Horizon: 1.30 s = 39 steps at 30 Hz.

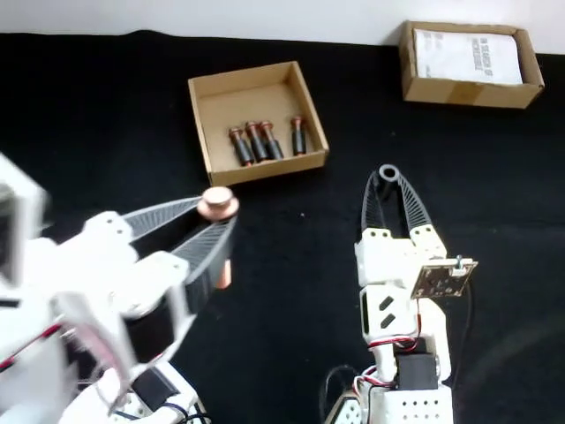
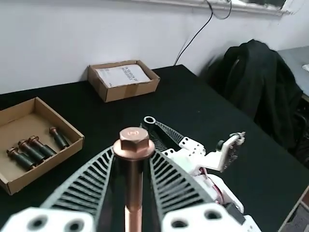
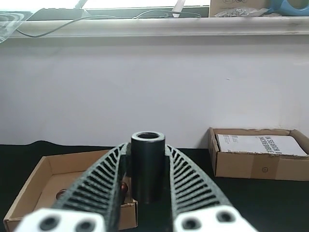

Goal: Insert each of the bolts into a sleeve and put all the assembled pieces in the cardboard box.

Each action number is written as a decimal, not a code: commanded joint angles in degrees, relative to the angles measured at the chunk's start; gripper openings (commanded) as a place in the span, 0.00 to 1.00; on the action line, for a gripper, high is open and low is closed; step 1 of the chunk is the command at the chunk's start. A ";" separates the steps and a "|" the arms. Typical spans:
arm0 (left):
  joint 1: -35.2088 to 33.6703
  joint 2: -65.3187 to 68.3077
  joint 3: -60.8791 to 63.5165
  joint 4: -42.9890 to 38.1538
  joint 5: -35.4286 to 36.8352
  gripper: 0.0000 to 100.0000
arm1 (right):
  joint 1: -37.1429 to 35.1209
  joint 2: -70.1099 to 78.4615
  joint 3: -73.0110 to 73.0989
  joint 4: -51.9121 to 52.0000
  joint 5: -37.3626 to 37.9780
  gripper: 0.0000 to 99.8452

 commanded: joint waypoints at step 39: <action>5.76 14.20 53.05 -98.90 -12.84 0.01 | -0.66 -0.13 7.52 0.13 0.70 0.01</action>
